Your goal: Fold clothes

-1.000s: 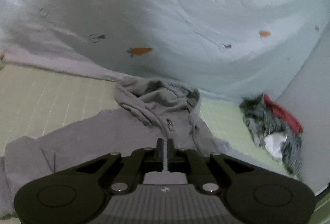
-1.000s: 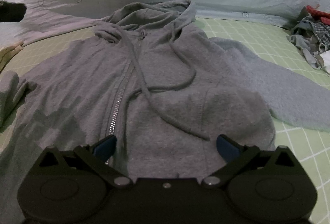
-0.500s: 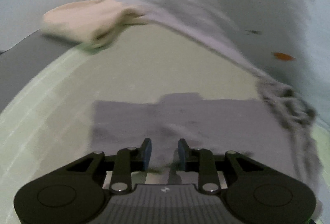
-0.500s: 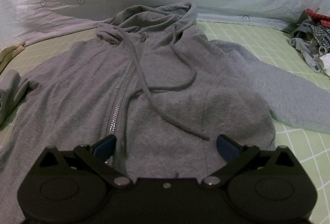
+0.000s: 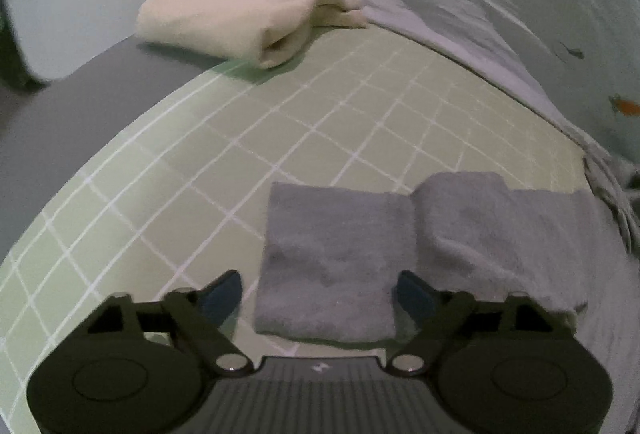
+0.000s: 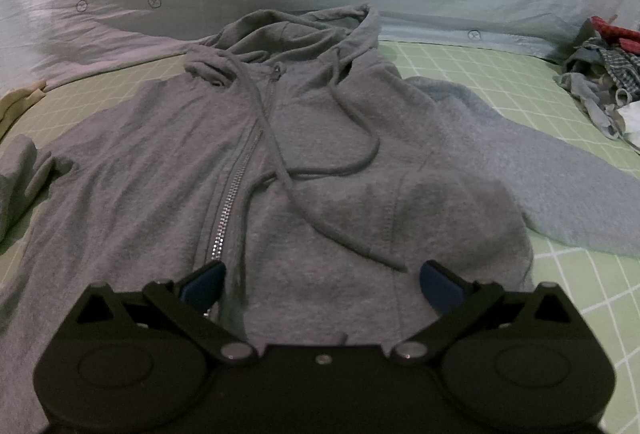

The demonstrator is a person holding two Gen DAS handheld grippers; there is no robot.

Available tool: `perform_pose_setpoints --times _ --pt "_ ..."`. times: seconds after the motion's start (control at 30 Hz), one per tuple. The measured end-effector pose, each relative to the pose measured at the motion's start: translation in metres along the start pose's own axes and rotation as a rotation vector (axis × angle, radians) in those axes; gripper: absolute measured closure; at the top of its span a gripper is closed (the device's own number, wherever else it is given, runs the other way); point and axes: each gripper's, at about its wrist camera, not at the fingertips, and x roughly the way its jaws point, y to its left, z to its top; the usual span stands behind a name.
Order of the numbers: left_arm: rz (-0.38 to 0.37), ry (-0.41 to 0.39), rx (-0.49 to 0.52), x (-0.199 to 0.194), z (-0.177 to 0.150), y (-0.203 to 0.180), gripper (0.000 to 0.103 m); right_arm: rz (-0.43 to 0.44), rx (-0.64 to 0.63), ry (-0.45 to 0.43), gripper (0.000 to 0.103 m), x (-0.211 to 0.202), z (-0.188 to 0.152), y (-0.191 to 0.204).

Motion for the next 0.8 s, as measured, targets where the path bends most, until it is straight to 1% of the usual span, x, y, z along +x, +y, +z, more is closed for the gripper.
perform_pose_setpoints --times 0.03,0.07,0.1,0.17,0.5,0.53,0.57,0.6,0.63,0.67,0.7,0.73,0.77,0.8 --pt "0.004 -0.004 0.040 0.002 0.000 -0.005 0.061 -0.002 0.001 -0.004 0.000 0.000 -0.001 0.000" --pt "-0.028 -0.014 0.064 -0.002 0.002 -0.013 0.079 -0.007 0.000 -0.007 0.000 0.000 -0.001 0.001" --pt "-0.068 -0.026 0.083 -0.007 0.004 -0.023 0.085 -0.011 -0.001 -0.011 0.000 0.000 -0.002 0.001" --pt "-0.149 -0.050 0.123 -0.016 0.008 -0.043 0.094 -0.012 0.001 -0.015 0.000 0.000 -0.002 0.001" --pt "-0.554 -0.168 0.319 -0.065 0.030 -0.143 0.094 -0.011 0.001 -0.036 0.000 -0.001 -0.006 0.002" --pt "-0.594 -0.180 0.339 -0.069 0.032 -0.153 0.093 -0.011 0.001 -0.034 0.000 -0.001 -0.006 0.002" --pt "-0.635 -0.191 0.358 -0.074 0.035 -0.162 0.087 -0.010 0.001 -0.031 0.000 -0.001 -0.005 0.002" --pt "-0.638 -0.181 0.371 -0.075 0.031 -0.169 0.086 -0.009 0.001 -0.026 0.000 -0.001 -0.005 0.002" --pt "-0.633 -0.165 0.382 -0.074 0.026 -0.174 0.074 -0.008 -0.001 -0.017 0.000 -0.001 -0.003 0.002" --pt "-0.627 -0.150 0.393 -0.074 0.020 -0.179 0.055 -0.006 -0.003 -0.007 0.000 -0.001 -0.002 0.001" --pt "-0.606 -0.126 0.396 -0.073 0.014 -0.179 0.046 -0.005 -0.005 0.004 0.000 -0.001 0.000 0.001" --pt "-0.580 -0.107 0.387 -0.069 0.009 -0.174 0.031 -0.004 -0.011 0.031 0.000 -0.001 0.003 0.001" --pt "-0.555 -0.091 0.377 -0.066 0.004 -0.169 0.029 -0.005 -0.017 0.052 0.000 -0.002 0.006 0.001" --pt "-0.532 -0.072 0.361 -0.062 0.000 -0.162 0.029 -0.012 -0.023 0.047 0.000 -0.006 0.009 0.002"
